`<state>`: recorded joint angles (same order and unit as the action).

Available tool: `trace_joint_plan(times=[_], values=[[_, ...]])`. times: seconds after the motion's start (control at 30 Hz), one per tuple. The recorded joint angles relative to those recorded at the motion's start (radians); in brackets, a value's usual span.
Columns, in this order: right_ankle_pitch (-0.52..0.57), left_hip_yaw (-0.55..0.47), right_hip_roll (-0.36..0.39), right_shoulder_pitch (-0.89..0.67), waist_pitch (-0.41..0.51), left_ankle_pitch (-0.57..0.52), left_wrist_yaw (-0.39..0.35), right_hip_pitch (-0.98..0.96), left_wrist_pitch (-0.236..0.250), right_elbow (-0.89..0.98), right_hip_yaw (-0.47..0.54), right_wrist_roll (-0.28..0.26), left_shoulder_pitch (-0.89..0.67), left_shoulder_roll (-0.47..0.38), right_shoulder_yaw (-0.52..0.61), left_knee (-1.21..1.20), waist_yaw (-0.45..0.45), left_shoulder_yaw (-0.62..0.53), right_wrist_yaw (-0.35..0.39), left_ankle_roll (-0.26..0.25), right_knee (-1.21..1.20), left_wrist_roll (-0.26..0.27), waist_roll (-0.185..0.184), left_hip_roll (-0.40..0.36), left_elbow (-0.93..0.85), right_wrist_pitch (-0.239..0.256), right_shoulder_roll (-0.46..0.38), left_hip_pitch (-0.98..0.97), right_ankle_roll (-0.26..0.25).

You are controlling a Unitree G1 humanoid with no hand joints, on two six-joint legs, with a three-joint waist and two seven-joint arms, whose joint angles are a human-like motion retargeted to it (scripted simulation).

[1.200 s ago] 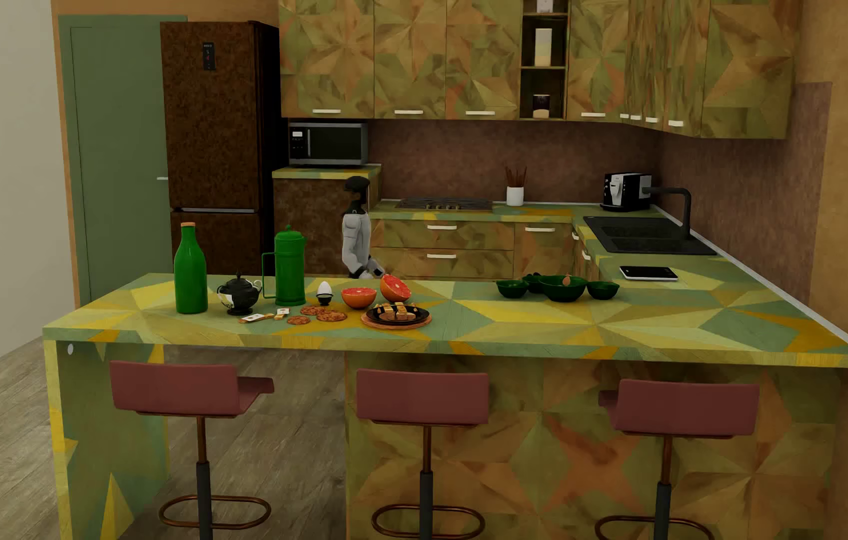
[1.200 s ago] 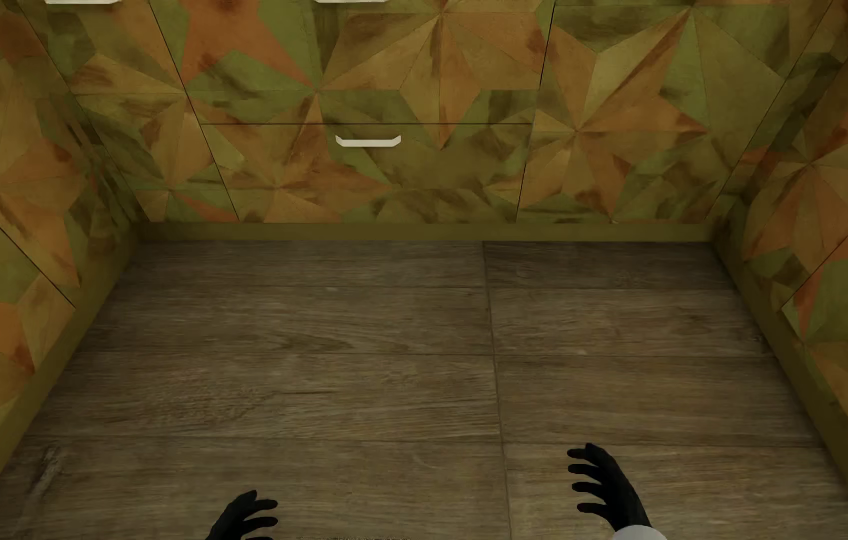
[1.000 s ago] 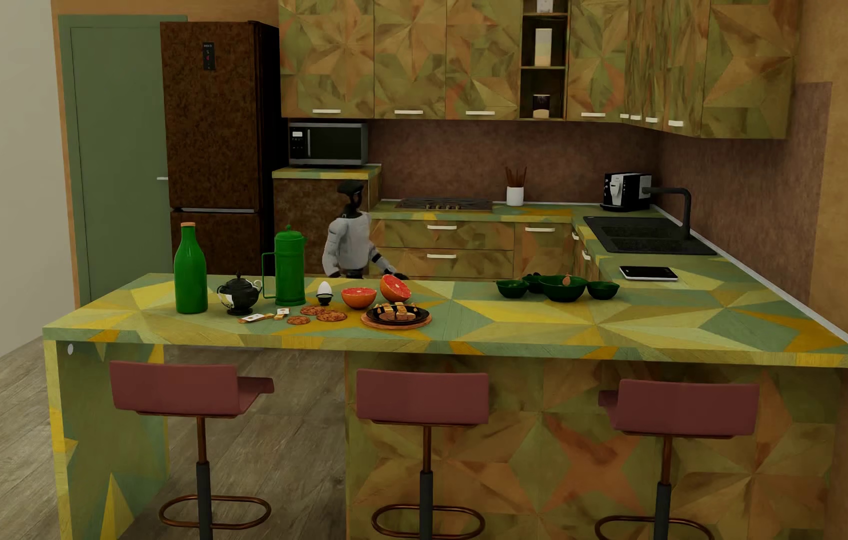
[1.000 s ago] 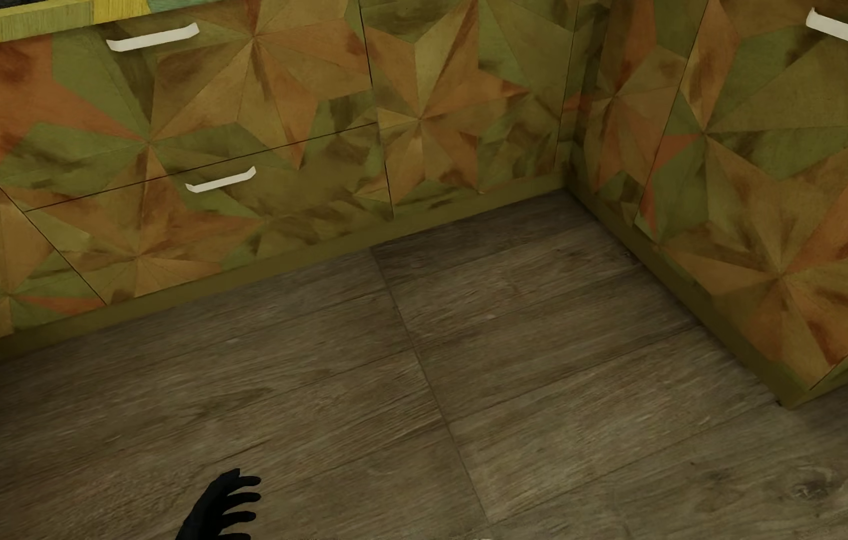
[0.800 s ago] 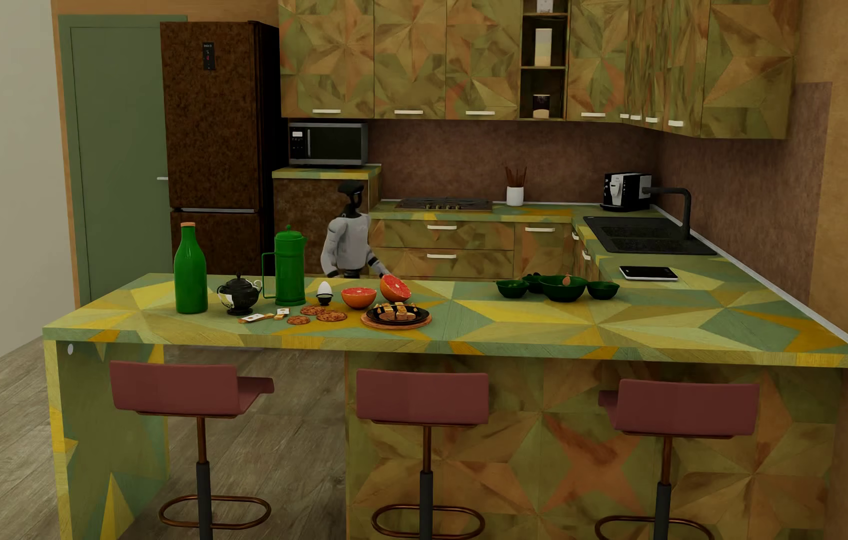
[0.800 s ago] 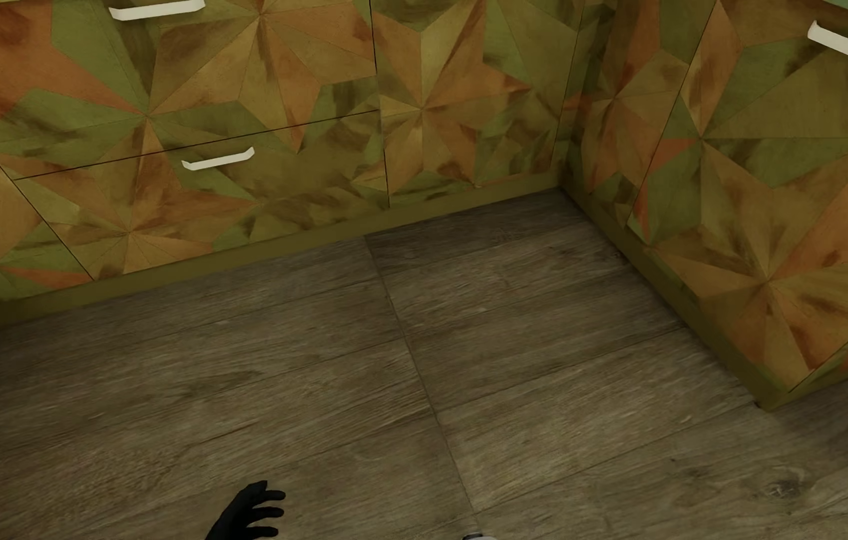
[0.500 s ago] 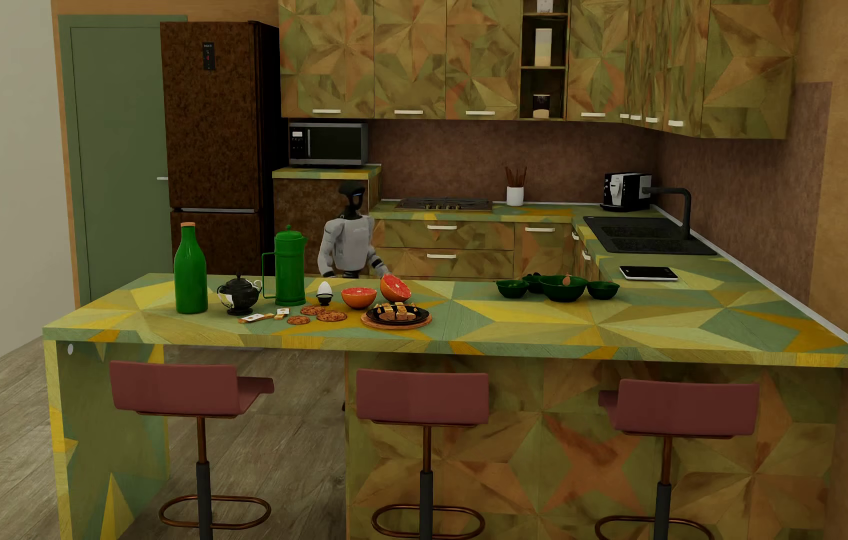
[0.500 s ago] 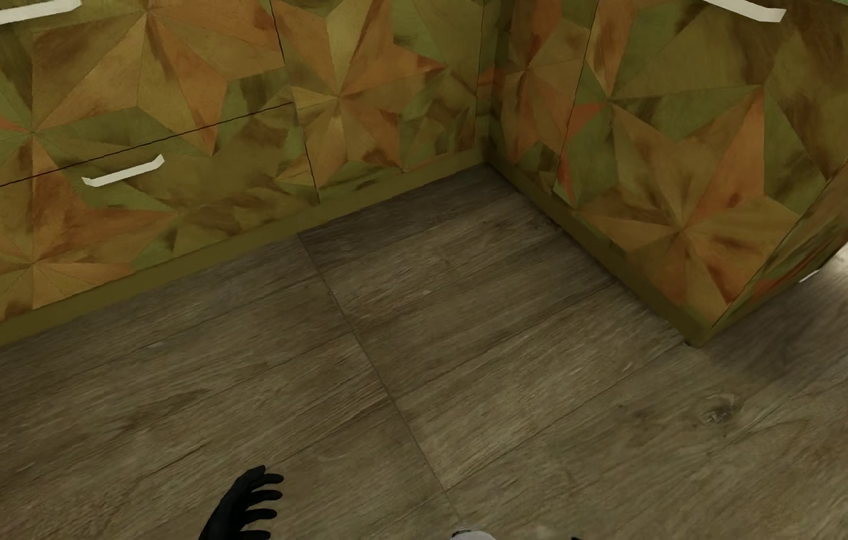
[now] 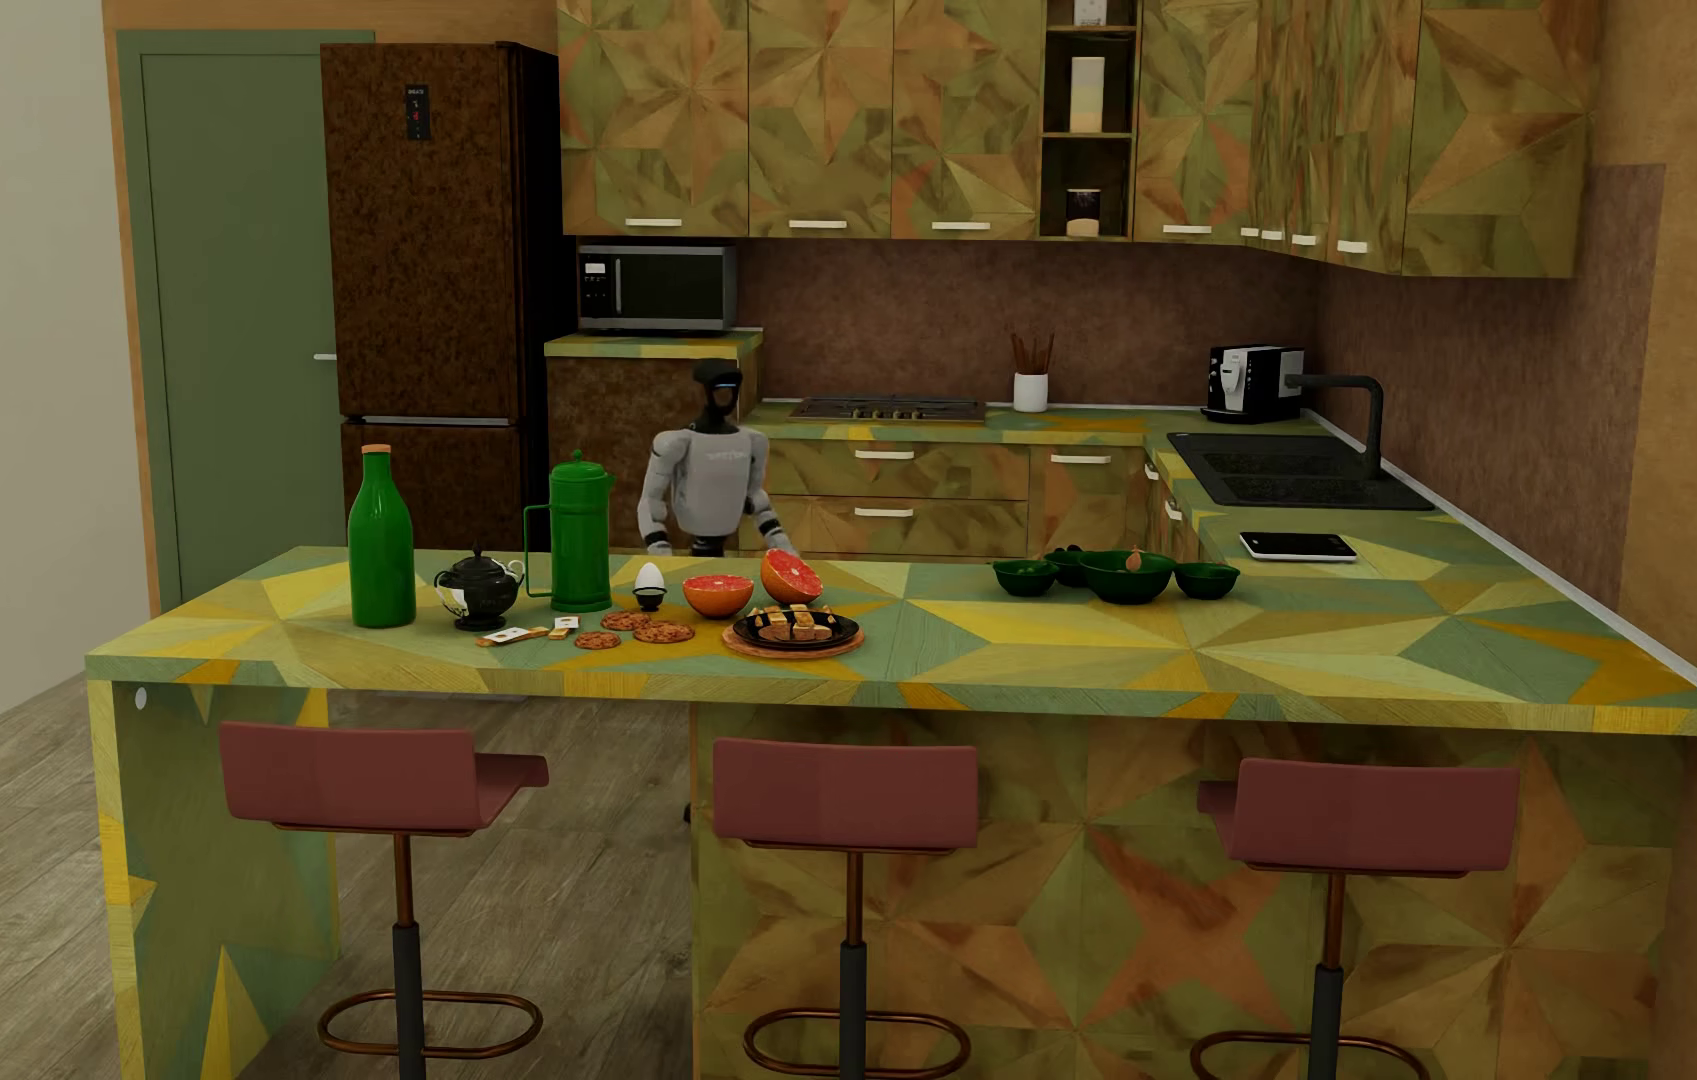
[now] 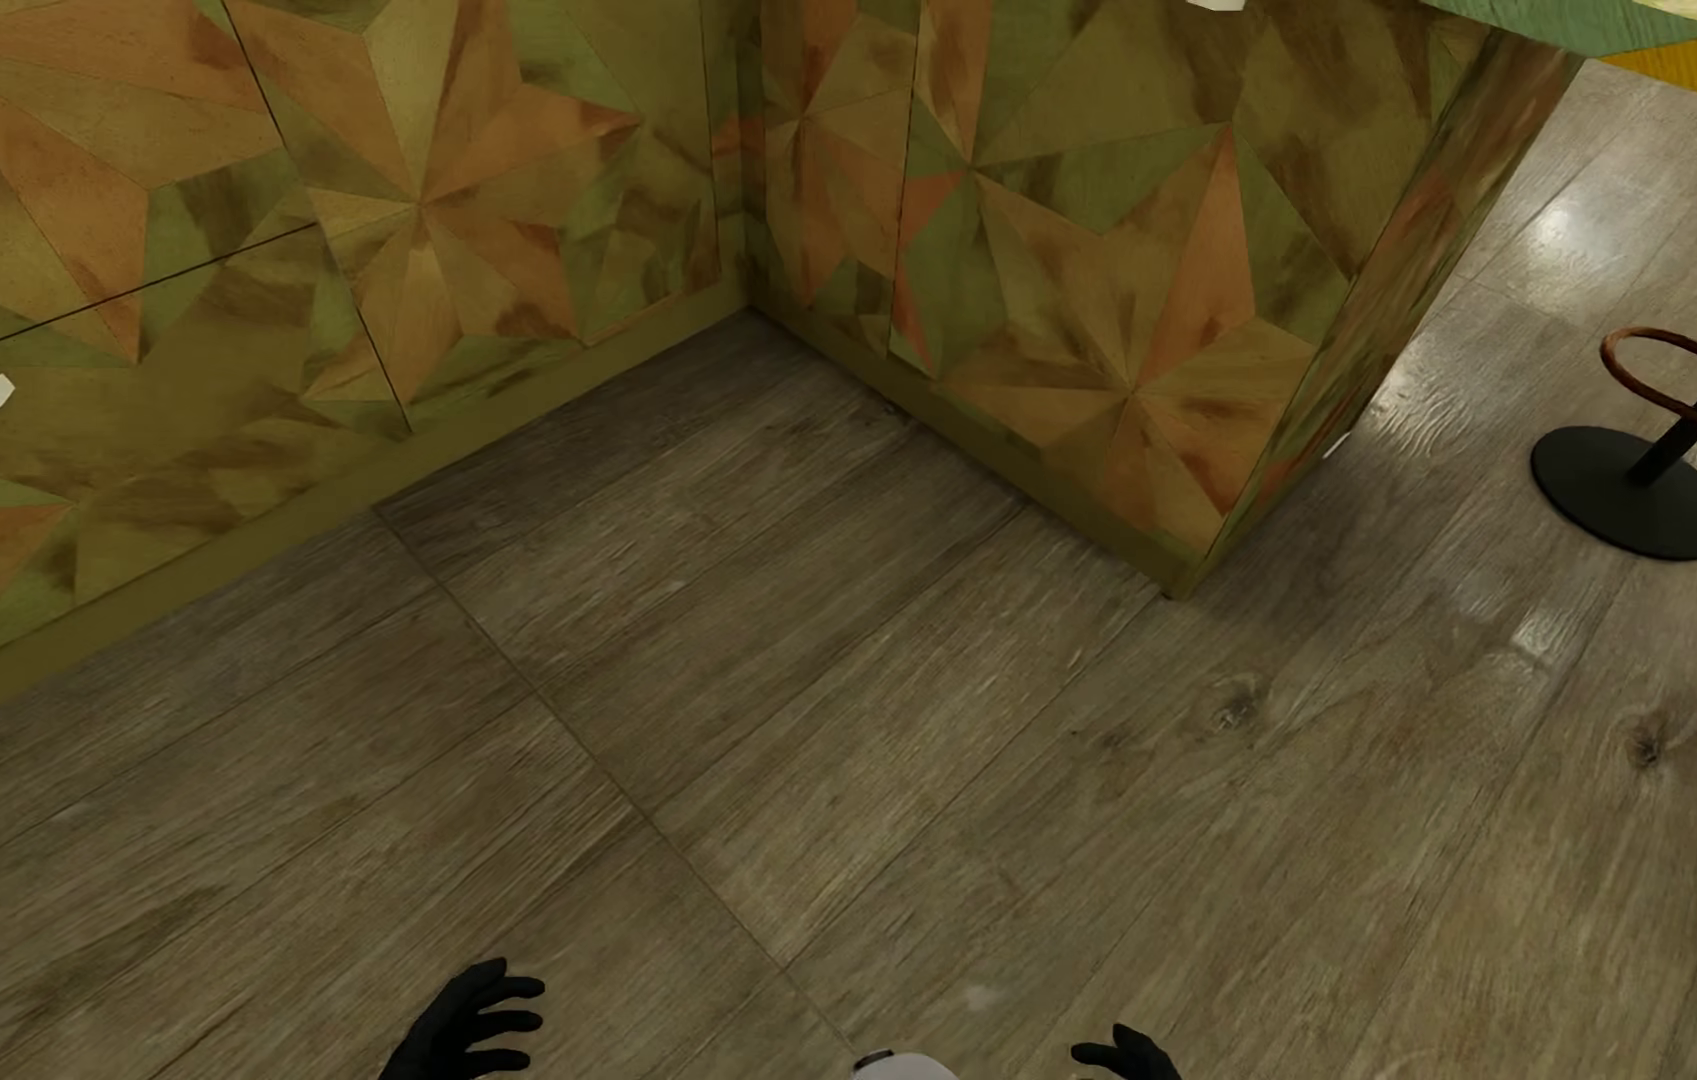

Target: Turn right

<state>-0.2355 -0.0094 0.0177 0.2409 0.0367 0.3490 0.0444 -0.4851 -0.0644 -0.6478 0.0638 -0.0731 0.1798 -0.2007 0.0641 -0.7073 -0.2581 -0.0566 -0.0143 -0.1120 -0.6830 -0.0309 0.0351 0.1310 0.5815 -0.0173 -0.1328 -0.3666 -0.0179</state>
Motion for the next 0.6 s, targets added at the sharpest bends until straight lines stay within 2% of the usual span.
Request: trace_joint_plan(times=[0.03, 0.07, 0.1, 0.13, 0.17, 0.2, 0.23, 0.27, 0.33, 0.4, 0.43, 0.47, 0.5, 0.53, 0.6], values=[[0.006, 0.009, -0.014, -0.003, -0.006, 0.004, -0.009, 0.001, -0.012, -0.008, -0.01, 0.011, -0.005, 0.018, -0.02, -0.003, 0.003, -0.007, -0.022, 0.018, 0.0, 0.007, 0.015, 0.0, -0.012, -0.031, -0.008, 0.004, -0.013], [0.051, 0.014, -0.012, -0.005, -0.02, 0.005, -0.015, 0.004, -0.014, -0.005, -0.012, 0.021, 0.003, 0.029, -0.056, -0.003, -0.004, -0.023, -0.039, -0.006, 0.029, 0.012, 0.013, 0.008, -0.021, -0.065, 0.0, 0.0, -0.015], [0.044, 0.022, 0.002, 0.003, -0.035, -0.004, -0.012, 0.007, -0.01, 0.001, -0.011, 0.019, -0.002, 0.022, -0.014, 0.018, -0.011, -0.022, -0.043, 0.002, 0.062, 0.016, 0.002, 0.023, 0.004, -0.091, -0.016, 0.001, -0.011], [0.011, 0.032, 0.007, 0.009, -0.034, -0.018, -0.007, 0.014, -0.01, 0.009, -0.01, 0.016, -0.014, 0.022, -0.021, 0.048, -0.015, -0.01, -0.049, 0.005, 0.076, 0.017, -0.001, 0.028, 0.007, -0.112, -0.02, 0.016, 0.023], [-0.013, 0.047, 0.005, 0.001, -0.03, -0.023, 0.0, 0.018, 0.012, 0.008, -0.011, 0.021, 0.013, -0.003, -0.048, 0.064, -0.034, -0.006, -0.044, 0.005, 0.075, 0.015, 0.007, 0.033, -0.003, -0.123, 0.021, 0.034, 0.027], [0.011, 0.056, 0.005, 0.01, -0.024, -0.01, 0.006, 0.016, 0.017, 0.004, -0.01, 0.024, 0.008, -0.011, -0.026, 0.042, -0.032, -0.009, -0.036, 0.006, 0.08, 0.012, 0.002, 0.04, -0.007, -0.122, 0.022, 0.027, -0.009], [0.039, 0.06, -0.004, 0.018, -0.012, 0.004, 0.012, 0.017, 0.018, 0.004, -0.019, 0.019, -0.008, 0.001, -0.005, 0.018, -0.022, -0.001, -0.026, 0.009, 0.078, 0.014, -0.002, 0.041, -0.012, -0.113, 0.001, 0.024, 0.003], [0.101, 0.062, -0.01, 0.002, -0.01, 0.013, 0.014, 0.023, 0.024, -0.004, -0.018, 0.018, -0.001, 0.015, -0.035, 0.003, -0.029, -0.008, -0.023, 0.013, 0.102, 0.018, -0.01, 0.039, -0.021, -0.111, -0.006, 0.018, -0.027], [0.071, 0.075, -0.009, -0.014, -0.007, 0.005, 0.027, 0.018, 0.034, 0.001, -0.013, 0.02, 0.015, 0.01, -0.003, 0.022, -0.046, -0.014, -0.017, 0.015, 0.102, 0.032, -0.011, 0.04, 0.003, -0.118, 0.017, 0.028, -0.009], [0.081, 0.072, -0.014, -0.01, -0.004, 0.011, 0.033, 0.014, 0.008, -0.008, -0.011, 0.022, 0.014, 0.02, -0.027, 0.02, -0.036, -0.028, -0.027, 0.016, 0.107, 0.051, -0.017, 0.036, -0.02, -0.112, 0.022, 0.031, -0.022], [0.072, 0.076, -0.015, -0.002, -0.003, 0.013, 0.034, 0.011, -0.012, 0.003, -0.01, 0.026, 0.007, 0.022, -0.031, 0.018, -0.04, -0.039, -0.023, 0.018, 0.101, 0.055, -0.02, 0.035, -0.03, -0.1, 0.016, 0.032, -0.01], [0.059, 0.084, -0.02, -0.004, -0.017, 0.012, 0.04, -0.009, -0.018, 0.004, -0.005, 0.032, 0.007, -0.003, -0.036, 0.02, -0.045, -0.031, -0.024, 0.02, 0.092, 0.057, -0.019, 0.031, -0.028, -0.091, 0.012, 0.023, -0.038], [0.046, 0.094, -0.023, 0.0, -0.013, 0.017, 0.042, -0.012, -0.017, 0.011, -0.012, 0.046, -0.003, 0.004, -0.015, 0.018, -0.047, -0.008, -0.018, 0.02, 0.081, 0.05, -0.019, 0.036, -0.015, -0.089, 0.015, 0.031, -0.002], [0.031, 0.095, -0.022, 0.005, -0.002, 0.027, 0.039, -0.007, -0.015, 0.014, -0.017, 0.06, -0.019, 0.009, -0.016, 0.004, -0.046, -0.006, -0.01, 0.019, 0.071, 0.037, -0.02, 0.043, -0.013, -0.086, 0.021, 0.038, -0.023], [0.095, 0.095, -0.019, 0.006, -0.022, 0.033, 0.021, -0.015, 0.017, -0.012, -0.002, 0.052, -0.009, 0.046, -0.022, 0.005, -0.029, -0.036, 0.003, 0.022, 0.105, 0.012, -0.031, 0.036, -0.028, -0.082, -0.003, 0.028, -0.025]])
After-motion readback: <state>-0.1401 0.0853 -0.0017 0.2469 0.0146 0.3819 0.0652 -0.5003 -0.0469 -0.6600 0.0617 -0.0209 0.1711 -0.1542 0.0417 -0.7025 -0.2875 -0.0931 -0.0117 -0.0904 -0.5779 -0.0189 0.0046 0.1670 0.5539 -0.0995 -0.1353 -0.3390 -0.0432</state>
